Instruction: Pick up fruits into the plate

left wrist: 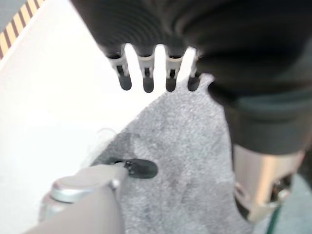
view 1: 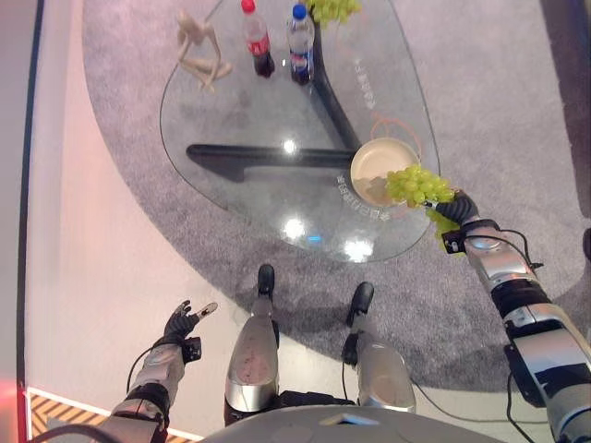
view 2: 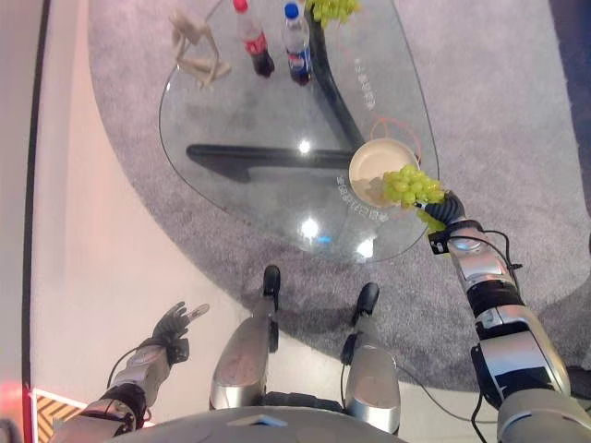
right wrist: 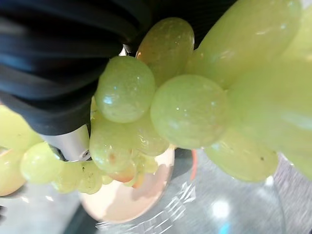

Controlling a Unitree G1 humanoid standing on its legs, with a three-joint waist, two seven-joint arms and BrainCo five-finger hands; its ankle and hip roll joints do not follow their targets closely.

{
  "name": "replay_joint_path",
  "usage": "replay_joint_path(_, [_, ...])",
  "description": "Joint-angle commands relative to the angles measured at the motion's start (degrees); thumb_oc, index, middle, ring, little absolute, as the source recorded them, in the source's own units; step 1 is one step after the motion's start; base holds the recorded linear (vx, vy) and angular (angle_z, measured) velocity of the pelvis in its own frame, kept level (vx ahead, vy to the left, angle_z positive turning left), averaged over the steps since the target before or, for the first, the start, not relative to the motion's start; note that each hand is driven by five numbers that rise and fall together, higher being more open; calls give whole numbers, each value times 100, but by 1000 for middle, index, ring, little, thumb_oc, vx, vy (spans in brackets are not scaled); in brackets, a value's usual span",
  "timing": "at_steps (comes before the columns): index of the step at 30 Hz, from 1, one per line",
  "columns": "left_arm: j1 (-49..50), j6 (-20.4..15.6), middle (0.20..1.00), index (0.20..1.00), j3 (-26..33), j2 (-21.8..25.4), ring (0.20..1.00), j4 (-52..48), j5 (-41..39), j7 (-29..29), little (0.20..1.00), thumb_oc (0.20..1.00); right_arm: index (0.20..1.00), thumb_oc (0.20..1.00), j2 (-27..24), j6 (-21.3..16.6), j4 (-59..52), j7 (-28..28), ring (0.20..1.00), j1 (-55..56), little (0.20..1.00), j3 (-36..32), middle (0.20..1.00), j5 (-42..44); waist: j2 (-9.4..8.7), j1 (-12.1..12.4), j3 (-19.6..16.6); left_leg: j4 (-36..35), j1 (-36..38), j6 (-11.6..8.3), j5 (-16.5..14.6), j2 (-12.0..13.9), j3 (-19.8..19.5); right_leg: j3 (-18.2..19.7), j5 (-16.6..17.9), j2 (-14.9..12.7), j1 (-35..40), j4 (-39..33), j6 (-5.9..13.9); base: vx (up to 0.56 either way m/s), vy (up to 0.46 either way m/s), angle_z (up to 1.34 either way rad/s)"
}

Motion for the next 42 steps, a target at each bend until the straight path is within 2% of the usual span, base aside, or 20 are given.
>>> replay_joint_path(1, [18,-206,1000,1000,-360,282,1000,-129,-239,348,1000,1000,200,200,-491,-318,106,-466,200,-598,200,347,200,-238,-117,70,-72,521,-630,341,-632,-645,36,0,-838,22,-744,1269,-154,-38,-43,1])
replay_joint_path(9, [66,-231,1000,1000,-591,366,1000,-387,-250,660,1000,1000,200,200,-828,-270,410,-1008,200,-1269,200,633,200,-422,-46,202,-72,650,-1327,401,-547,-793,-32,-160,-788,-19,-1512,1495,-138,-19,-16,5])
replay_joint_path(14, [140,-268,1000,1000,-711,344,1000,-479,-261,694,1000,1000,200,200,-983,-254,410,-1428,200,-1682,200,840,200,-864,31,266,-72,900,-1726,444,-576,-906,-55,-214,-802,-113,-1922,1735,-127,30,27,6])
replay_joint_path(21, [157,-285,1000,1000,-860,369,1000,-710,-225,910,1000,1000,200,200,-1121,7,648,-1799,200,-2171,200,1134,200,-1508,174,324,-72,1268,-2264,501,-633,-1010,-48,-183,-822,-234,-2465,2052,-118,40,26,9])
replay_joint_path(24, [164,-294,1000,1000,-962,371,1000,-821,-276,973,1000,1000,200,200,-1156,280,867,-1833,200,-2437,200,1339,200,-1622,258,361,-72,1367,-2467,529,-638,-1048,-64,-151,-825,-251,-2681,2152,-124,41,13,5])
replay_joint_path(26, [190,-313,1000,1000,-1016,387,1000,-892,-267,1016,1000,1000,200,200,-1189,692,1062,-1806,200,-2550,200,1464,200,-1669,310,380,-72,1395,-2583,546,-624,-1066,-72,-123,-818,-250,-2813,2192,-133,69,-4,4])
replay_joint_path(27, [273,-311,1000,1000,-1055,387,1000,-916,-273,1016,1000,1000,200,200,-1179,800,1141,-1817,200,-2497,200,1496,200,-1668,323,390,-72,1427,-2445,522,-808,-1071,-92,-41,-1010,-249,-2722,2292,-83,38,7,2])
replay_joint_path(28, [233,-293,1000,1000,-1049,407,1000,-981,-285,995,1000,1000,200,200,-1197,961,1299,-1765,200,-2547,200,1461,200,-1680,357,407,-72,1412,-2652,569,-629,-1076,-97,-112,-836,-256,-2905,2255,-141,116,-17,3])
replay_joint_path(29, [325,-297,1000,1000,-1089,415,1000,-1005,-260,976,1000,1000,200,200,-1173,1146,1465,-1690,200,-2476,200,1456,200,-1655,376,422,-72,1443,-2496,544,-823,-1083,-117,-37,-1037,-259,-2800,2356,-89,43,6,2])
replay_joint_path(32, [404,-276,1000,1000,-1155,413,1000,-1131,-301,943,1000,1000,200,200,-1173,1244,1750,-1830,200,-2458,200,1384,200,-1758,459,463,-72,1438,-2566,572,-803,-1113,-132,-40,-1034,-277,-2883,2384,-103,36,-6,1])
replay_joint_path(33, [461,-284,1000,1000,-1201,431,1000,-1203,-312,931,1000,1000,1000,1000,-1187,1267,1792,-1927,1000,-2467,1000,1375,1000,-1853,502,480,-72,1450,-2606,581,-794,-1125,-143,-37,-1029,-286,-2928,2404,-107,0,0,0])
replay_joint_path(38, [544,-226,1000,1000,-1269,430,1000,-1288,-280,906,1000,1000,1000,1000,-1244,1412,1830,-2197,1000,-2596,1000,1477,1000,-2312,626,499,-72,1468,-2642,580,-773,-1137,-122,-27,-1035,-319,-2998,2459,-103,2,4,1])
replay_joint_path(42, [580,-206,1000,1000,-1294,461,1000,-1363,-304,929,1000,1000,1000,1000,-1307,1375,1780,-2225,1000,-2641,1000,1556,1000,-2648,641,492,-72,1442,-2639,574,-753,-1128,-107,-15,-1033,-310,-3010,2451,-98,0,0,0])
